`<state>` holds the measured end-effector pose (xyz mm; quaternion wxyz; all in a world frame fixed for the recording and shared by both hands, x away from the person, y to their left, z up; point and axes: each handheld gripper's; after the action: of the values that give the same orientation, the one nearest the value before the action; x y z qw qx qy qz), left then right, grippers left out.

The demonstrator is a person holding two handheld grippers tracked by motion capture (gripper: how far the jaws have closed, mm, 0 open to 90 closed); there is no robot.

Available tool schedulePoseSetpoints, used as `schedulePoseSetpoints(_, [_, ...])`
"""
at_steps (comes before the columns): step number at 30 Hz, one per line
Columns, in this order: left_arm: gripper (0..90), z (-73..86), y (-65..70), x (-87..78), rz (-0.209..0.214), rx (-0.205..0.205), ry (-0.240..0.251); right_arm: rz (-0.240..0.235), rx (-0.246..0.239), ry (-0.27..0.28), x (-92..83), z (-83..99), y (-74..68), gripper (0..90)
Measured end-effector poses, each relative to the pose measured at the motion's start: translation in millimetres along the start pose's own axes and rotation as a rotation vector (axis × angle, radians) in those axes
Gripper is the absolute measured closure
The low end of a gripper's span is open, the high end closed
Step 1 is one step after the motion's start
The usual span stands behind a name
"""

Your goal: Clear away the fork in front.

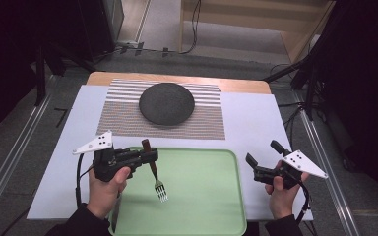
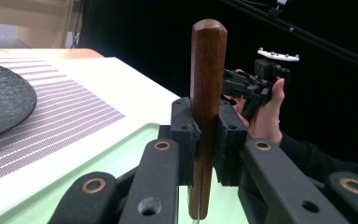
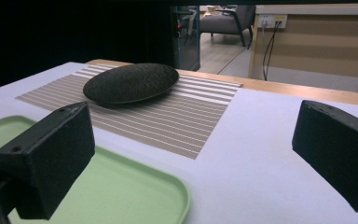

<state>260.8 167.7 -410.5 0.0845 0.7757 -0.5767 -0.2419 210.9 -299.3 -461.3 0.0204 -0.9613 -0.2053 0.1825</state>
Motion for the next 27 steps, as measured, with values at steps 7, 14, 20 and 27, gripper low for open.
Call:
schedulePoseSetpoints(7, [80.4, 0.5, -2.0, -5.3, 0.027, -0.012, -0.007, 0.032, 0.019, -0.003, -5.5, 6.4, 14.5, 0.0])
schedulePoseSetpoints(14, [80.4, 5.8, -6.4, -6.7, 0.066, -0.050, -0.031, 0.049, 0.029, -0.013, -10.8, 12.1, 21.9, 0.0])
schedulePoseSetpoints(20, [80.4, 13.4, -10.8, -7.1, 0.094, -0.085, -0.056, 0.069, 0.034, -0.015, -11.3, 14.9, 25.1, 0.0])
schedulePoseSetpoints(27, [80.3, 23.5, -20.9, -10.6, 0.126, -0.141, -0.090, 0.077, 0.025, -0.023, -9.9, 16.5, 24.7, 0.0])
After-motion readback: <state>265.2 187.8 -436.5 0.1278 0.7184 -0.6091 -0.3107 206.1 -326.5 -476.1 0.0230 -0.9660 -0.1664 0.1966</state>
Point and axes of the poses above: each handheld gripper's, and its own axes: x roughly forward along the jaws, z roughly out of its underside, y roughly to its right, and after that the axes turned 7 degrees about -y, right-handed
